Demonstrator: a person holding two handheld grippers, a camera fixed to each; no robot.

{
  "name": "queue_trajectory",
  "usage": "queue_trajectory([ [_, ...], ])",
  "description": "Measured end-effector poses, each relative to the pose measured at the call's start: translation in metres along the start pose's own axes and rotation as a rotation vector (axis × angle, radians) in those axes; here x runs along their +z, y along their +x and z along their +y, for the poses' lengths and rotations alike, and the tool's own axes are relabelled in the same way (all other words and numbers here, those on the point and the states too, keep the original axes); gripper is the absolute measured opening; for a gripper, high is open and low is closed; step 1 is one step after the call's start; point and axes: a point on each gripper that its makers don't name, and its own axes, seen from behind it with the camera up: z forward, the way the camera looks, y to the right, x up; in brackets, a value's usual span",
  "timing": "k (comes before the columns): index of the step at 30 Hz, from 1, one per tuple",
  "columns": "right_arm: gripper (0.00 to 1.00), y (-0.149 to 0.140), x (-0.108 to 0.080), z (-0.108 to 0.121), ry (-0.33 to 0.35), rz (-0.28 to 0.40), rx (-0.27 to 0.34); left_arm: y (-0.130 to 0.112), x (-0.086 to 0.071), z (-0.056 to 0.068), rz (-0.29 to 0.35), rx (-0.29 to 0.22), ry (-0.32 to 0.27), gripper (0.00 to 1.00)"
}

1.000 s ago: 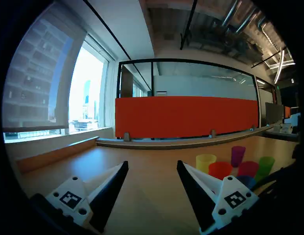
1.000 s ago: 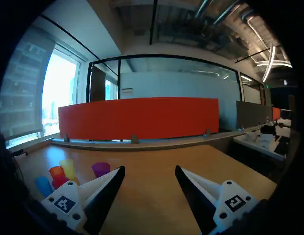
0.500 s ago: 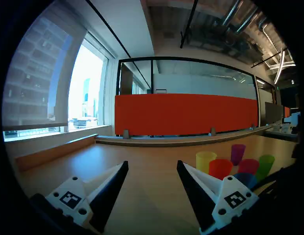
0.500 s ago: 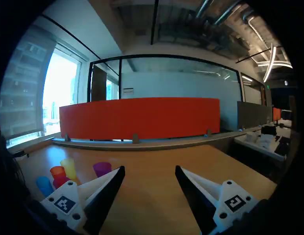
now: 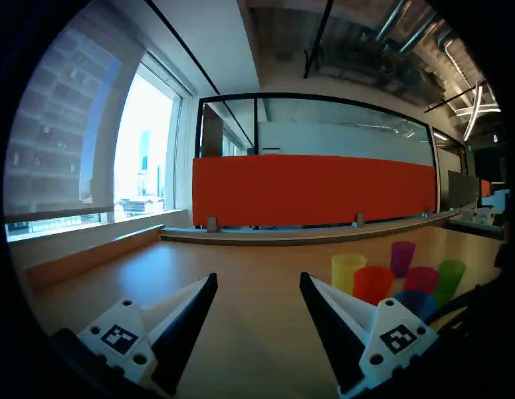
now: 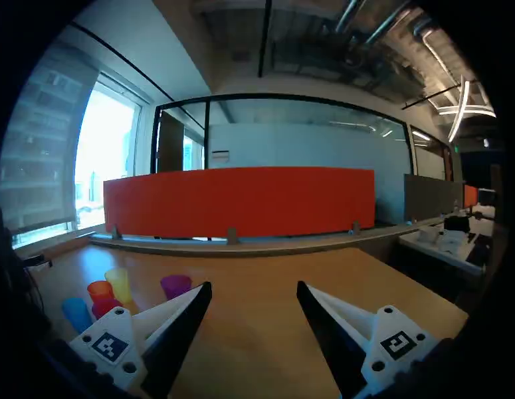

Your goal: Pour water

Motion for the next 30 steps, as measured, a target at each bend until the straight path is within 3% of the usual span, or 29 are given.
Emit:
queue_trajectory([
  [18, 0.99, 0.005, -0.002, -0.018, 0.010, 0.148, -0.103, -0.001, -0.001, 0.001, 0.000, 0.001, 0.000, 0.93],
  [30, 0.99, -0.021, 0.014, -0.004, 0.009, 0.138, -0.038, -0.001, -0.001, 0.001, 0.000, 0.001, 0.001, 0.93],
])
